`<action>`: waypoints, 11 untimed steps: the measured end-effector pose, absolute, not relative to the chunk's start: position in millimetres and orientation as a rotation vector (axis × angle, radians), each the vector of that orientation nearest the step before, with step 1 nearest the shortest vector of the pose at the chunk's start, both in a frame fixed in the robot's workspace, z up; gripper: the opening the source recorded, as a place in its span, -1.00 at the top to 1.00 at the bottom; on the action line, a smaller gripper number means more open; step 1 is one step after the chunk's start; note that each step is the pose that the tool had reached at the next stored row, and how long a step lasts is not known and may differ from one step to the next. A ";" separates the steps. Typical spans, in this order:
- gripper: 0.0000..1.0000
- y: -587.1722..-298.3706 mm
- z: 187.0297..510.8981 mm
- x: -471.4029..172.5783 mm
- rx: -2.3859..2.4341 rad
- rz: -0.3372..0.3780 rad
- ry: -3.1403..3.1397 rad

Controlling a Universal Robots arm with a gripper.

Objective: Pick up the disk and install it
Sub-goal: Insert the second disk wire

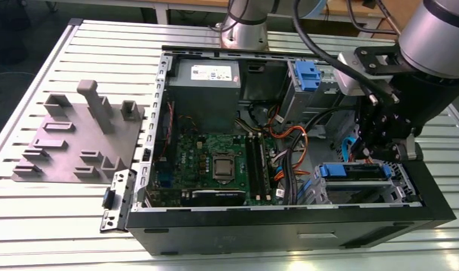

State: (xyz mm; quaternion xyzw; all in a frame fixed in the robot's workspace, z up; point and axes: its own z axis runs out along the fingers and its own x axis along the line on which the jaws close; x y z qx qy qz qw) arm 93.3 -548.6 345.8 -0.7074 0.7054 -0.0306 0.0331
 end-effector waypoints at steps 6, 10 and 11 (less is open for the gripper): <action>0.68 -554.9 341.4 91.6 -2.161 -0.079 2.157; 0.68 -557.3 339.6 90.0 -2.149 -0.078 2.146; 0.68 -557.9 339.2 89.4 -2.147 -0.080 2.144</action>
